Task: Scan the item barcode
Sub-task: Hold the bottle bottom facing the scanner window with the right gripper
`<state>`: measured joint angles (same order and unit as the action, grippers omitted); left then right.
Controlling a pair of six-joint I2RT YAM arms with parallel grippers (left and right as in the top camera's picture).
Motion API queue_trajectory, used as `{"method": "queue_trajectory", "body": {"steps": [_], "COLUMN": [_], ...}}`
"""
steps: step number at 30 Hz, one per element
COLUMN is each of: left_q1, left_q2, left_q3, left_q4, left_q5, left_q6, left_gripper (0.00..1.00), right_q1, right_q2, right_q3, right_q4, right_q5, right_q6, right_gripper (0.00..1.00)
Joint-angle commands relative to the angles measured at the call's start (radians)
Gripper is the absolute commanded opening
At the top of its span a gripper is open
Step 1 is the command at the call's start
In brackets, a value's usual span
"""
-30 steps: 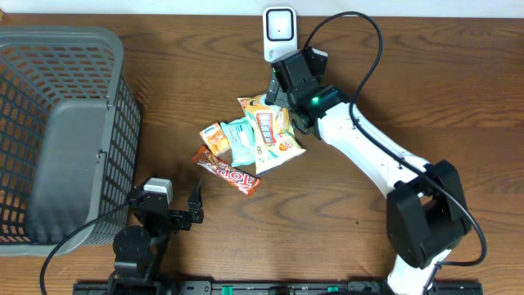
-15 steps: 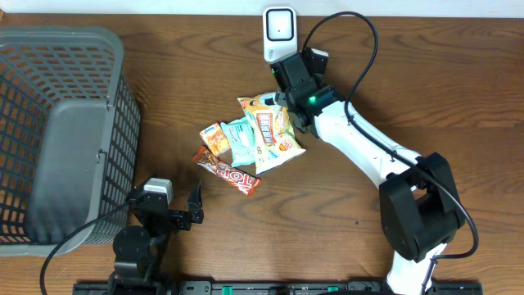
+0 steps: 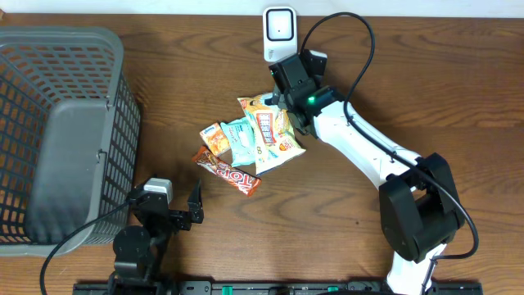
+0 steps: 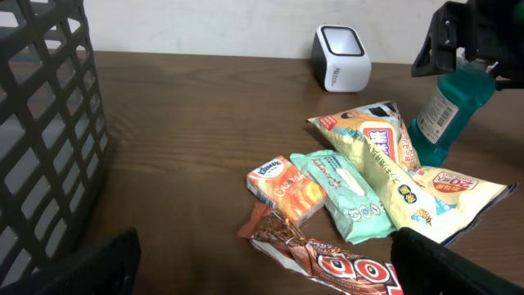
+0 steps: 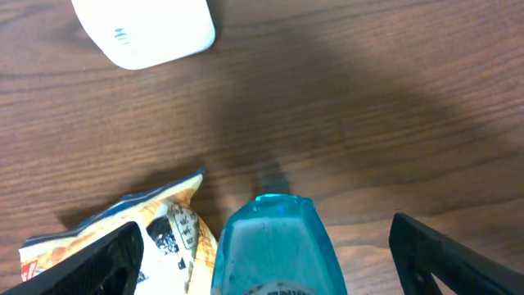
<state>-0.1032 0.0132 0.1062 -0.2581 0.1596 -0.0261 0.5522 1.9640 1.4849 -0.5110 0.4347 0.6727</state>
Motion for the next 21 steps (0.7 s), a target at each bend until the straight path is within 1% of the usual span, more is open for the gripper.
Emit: {"method": "queue_trajectory", "body": {"steps": [1, 3, 6, 9, 16, 18, 21], "left_q1": [-0.005, -0.005, -0.005, -0.005, -0.005, -0.005, -0.005], "left_q2": [-0.003, -0.003, -0.003, -0.003, -0.003, -0.003, -0.003], "left_q3": [-0.022, -0.022, -0.022, -0.022, -0.022, -0.022, -0.022], "left_q4": [-0.007, -0.007, -0.007, -0.007, -0.007, -0.007, -0.008], "left_q5": [0.013, 0.013, 0.013, 0.013, 0.013, 0.013, 0.013], "left_q6": [-0.002, -0.002, -0.002, -0.002, -0.002, -0.002, -0.002], "left_gripper": [0.98, 0.98, 0.98, 0.98, 0.98, 0.98, 0.98], "right_q1": [0.006, 0.006, 0.006, 0.006, 0.006, 0.006, 0.006], "right_q2": [0.011, 0.011, 0.009, 0.004, -0.013, -0.031, -0.067], "right_q3": [-0.01, -0.01, -0.009, -0.009, -0.005, -0.001, 0.011], "right_q4": [-0.035, -0.042, -0.042, -0.033, 0.007, 0.008, 0.007], "right_q5": [-0.015, -0.016, -0.026, -0.025, -0.025, -0.025, -0.025], "right_q6": [0.003, 0.003, 0.003, 0.002, -0.024, -0.031, -0.072], "right_gripper": [0.87, 0.86, 0.86, 0.89, 0.93, 0.97, 0.99]}}
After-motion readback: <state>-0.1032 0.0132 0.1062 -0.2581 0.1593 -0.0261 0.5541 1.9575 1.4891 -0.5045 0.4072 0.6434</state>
